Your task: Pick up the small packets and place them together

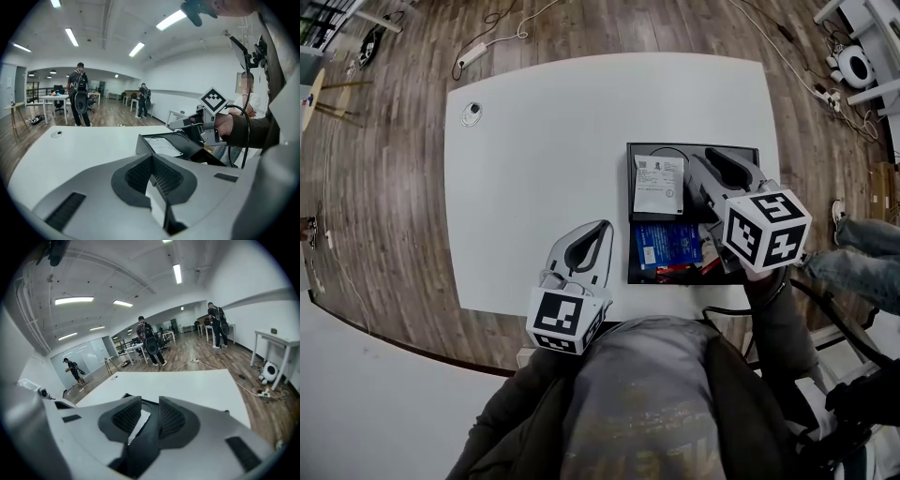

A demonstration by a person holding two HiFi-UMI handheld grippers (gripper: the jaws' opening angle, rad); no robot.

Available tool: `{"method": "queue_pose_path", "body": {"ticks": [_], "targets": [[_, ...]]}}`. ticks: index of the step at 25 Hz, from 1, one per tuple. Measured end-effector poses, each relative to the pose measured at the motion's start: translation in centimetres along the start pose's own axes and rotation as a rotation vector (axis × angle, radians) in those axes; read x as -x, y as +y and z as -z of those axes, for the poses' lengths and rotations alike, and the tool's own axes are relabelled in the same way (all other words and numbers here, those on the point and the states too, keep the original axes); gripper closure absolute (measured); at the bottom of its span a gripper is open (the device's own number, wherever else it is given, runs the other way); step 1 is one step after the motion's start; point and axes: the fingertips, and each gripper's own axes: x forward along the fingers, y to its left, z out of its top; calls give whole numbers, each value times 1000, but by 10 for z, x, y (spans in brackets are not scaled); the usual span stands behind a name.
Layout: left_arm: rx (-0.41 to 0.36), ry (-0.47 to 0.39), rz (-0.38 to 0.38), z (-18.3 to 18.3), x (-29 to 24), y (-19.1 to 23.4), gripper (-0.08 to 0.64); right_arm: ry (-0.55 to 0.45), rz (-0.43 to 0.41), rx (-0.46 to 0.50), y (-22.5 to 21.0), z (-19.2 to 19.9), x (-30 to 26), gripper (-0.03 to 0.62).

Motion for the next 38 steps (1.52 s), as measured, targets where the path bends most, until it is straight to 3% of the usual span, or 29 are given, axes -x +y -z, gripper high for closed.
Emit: {"method": "queue_pose_path", "body": {"ticks": [5, 14, 25, 38], "targets": [[-23, -28, 28, -7, 3, -10, 558, -38, 23, 33, 3, -6, 22, 477], [-70, -20, 132, 2, 5, -47, 558, -26, 44, -23, 14, 47, 68, 477], [-115, 13, 191, 10, 4, -75, 558, 143, 10, -43, 34, 123, 69, 477], [-91, 43, 166, 21, 0, -61, 558, 292, 4, -84, 26, 150, 36, 477]]}}
